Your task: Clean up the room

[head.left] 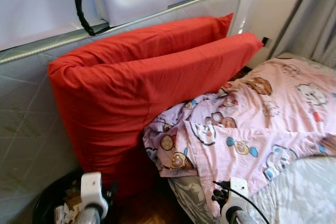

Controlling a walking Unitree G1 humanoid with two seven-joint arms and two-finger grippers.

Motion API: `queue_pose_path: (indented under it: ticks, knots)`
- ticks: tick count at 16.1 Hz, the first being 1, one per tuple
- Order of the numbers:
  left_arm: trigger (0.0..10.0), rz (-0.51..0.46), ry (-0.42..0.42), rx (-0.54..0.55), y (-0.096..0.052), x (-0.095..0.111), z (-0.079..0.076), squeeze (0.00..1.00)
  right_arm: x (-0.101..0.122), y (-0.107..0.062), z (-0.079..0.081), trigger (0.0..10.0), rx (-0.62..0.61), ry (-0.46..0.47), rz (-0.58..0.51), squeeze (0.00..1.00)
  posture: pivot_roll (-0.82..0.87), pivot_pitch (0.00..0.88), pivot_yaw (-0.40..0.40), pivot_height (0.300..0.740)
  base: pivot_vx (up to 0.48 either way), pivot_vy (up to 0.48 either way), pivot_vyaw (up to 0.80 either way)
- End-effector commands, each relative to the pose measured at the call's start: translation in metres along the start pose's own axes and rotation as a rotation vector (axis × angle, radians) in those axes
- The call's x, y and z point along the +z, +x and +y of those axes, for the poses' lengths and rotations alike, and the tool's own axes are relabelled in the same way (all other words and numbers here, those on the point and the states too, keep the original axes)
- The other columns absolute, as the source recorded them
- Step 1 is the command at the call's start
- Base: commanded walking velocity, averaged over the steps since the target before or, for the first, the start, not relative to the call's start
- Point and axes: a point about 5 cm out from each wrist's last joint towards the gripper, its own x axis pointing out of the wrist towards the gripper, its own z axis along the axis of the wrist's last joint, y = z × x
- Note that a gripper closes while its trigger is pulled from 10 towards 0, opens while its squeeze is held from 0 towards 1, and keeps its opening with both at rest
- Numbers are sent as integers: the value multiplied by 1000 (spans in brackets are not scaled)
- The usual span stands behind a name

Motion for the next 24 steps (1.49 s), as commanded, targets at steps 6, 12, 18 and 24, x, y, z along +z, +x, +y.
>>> queue_pose_path:
  ticks: [6,12,18,24]
  knots:
    - [10000,-291,-10,-57,5,57,-16,0,64,8,11,10000,36,-47,-277,0,107,89,-18,740,0,0,0]
    - [10000,-377,2,-70,-9,77,-18,0,91,6,12,10000,28,-31,-421,0,112,121,-21,740,0,0,0]
    - [10000,-377,-1,-71,-10,86,-22,0,96,6,20,10000,67,-41,-447,0,112,128,-18,740,0,0,215]
    - [10000,-375,-4,-80,-13,90,-26,0,93,6,22,10000,77,-30,-437,0,116,130,-14,740,0,0,800]
